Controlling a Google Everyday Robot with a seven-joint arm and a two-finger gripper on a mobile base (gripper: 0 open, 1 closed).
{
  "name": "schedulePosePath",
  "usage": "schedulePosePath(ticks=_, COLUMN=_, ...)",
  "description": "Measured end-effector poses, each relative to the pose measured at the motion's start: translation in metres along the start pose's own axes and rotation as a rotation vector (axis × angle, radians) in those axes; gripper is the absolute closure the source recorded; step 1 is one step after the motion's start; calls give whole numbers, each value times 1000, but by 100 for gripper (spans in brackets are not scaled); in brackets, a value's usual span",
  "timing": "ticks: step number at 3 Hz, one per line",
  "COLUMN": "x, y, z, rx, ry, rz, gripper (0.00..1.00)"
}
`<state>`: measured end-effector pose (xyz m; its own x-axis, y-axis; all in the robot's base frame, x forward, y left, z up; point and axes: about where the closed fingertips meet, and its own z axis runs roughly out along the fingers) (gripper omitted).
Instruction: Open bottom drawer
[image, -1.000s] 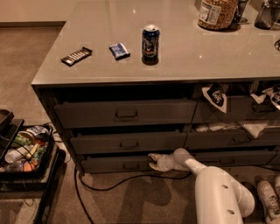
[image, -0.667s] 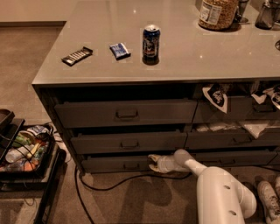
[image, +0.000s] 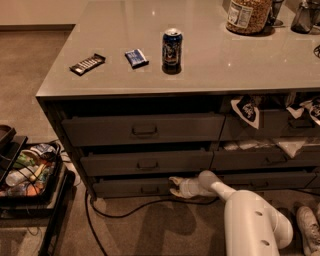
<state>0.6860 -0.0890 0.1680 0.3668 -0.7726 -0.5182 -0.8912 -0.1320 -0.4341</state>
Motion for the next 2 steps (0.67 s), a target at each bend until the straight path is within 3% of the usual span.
schedulePosePath(ticks=2, x=0, y=-1, z=0, rx=-6, ry=-3, rz=4, gripper=100)
